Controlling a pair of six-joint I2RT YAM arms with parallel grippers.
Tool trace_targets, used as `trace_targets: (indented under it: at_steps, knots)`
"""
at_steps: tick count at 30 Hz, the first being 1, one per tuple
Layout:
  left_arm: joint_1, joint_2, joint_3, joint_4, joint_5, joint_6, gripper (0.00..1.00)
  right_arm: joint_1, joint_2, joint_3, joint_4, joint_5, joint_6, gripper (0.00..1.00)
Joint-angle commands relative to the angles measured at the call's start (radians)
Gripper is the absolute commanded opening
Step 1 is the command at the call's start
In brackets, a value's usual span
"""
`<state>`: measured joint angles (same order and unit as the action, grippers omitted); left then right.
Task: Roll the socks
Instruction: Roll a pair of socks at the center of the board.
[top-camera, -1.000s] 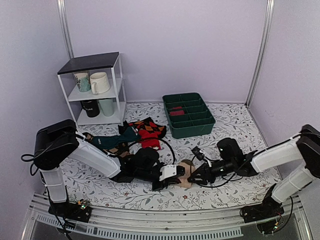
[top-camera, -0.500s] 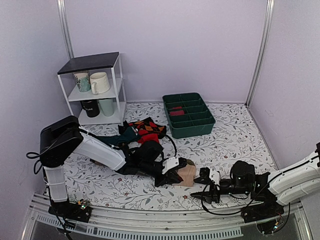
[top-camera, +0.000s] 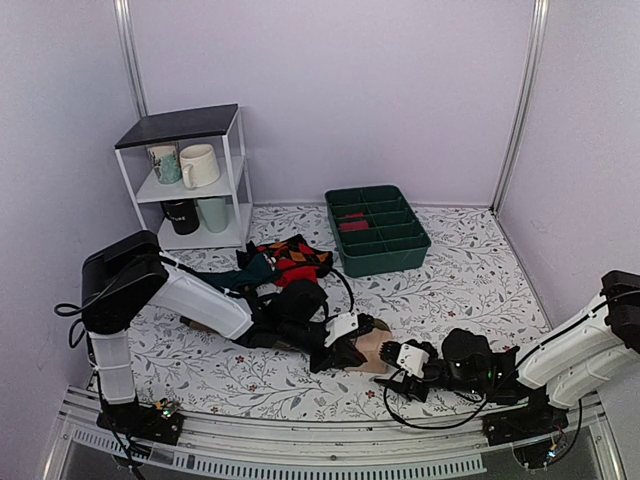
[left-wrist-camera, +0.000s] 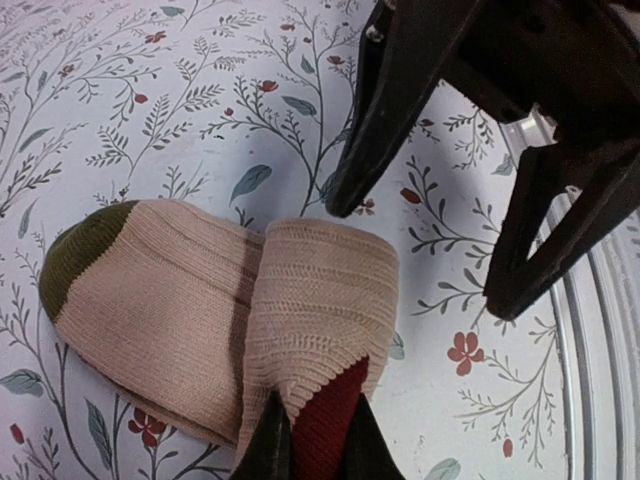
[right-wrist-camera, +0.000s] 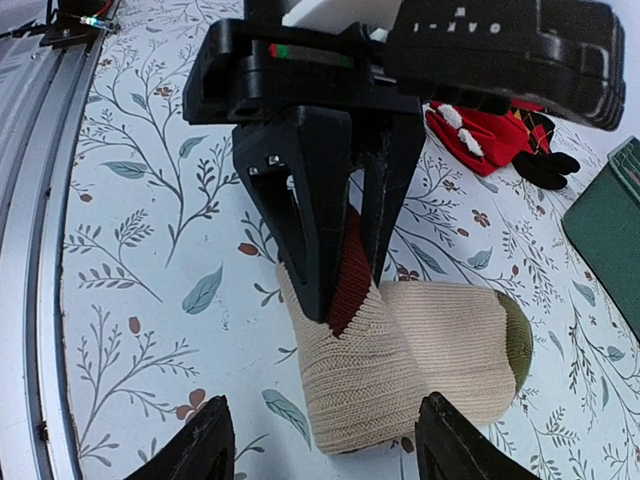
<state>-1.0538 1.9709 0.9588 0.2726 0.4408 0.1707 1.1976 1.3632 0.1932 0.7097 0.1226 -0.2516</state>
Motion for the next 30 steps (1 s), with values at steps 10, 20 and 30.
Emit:
trace_targets:
  at_steps: [10,20,30]
  knots:
    - [-0.005,0.106,-0.043,-0.257,0.005,-0.008,0.0,-0.002,0.175,0.084,0.032,0.031,-0.016,0.61]
    - [-0.005,0.116,-0.04,-0.256,0.012,-0.006,0.0,-0.029,0.237,0.095,-0.006,0.007,0.086,0.29]
    - [-0.007,0.016,-0.066,-0.129,-0.097,0.001,0.3,-0.059,0.258,0.098,-0.075,-0.102,0.234,0.06]
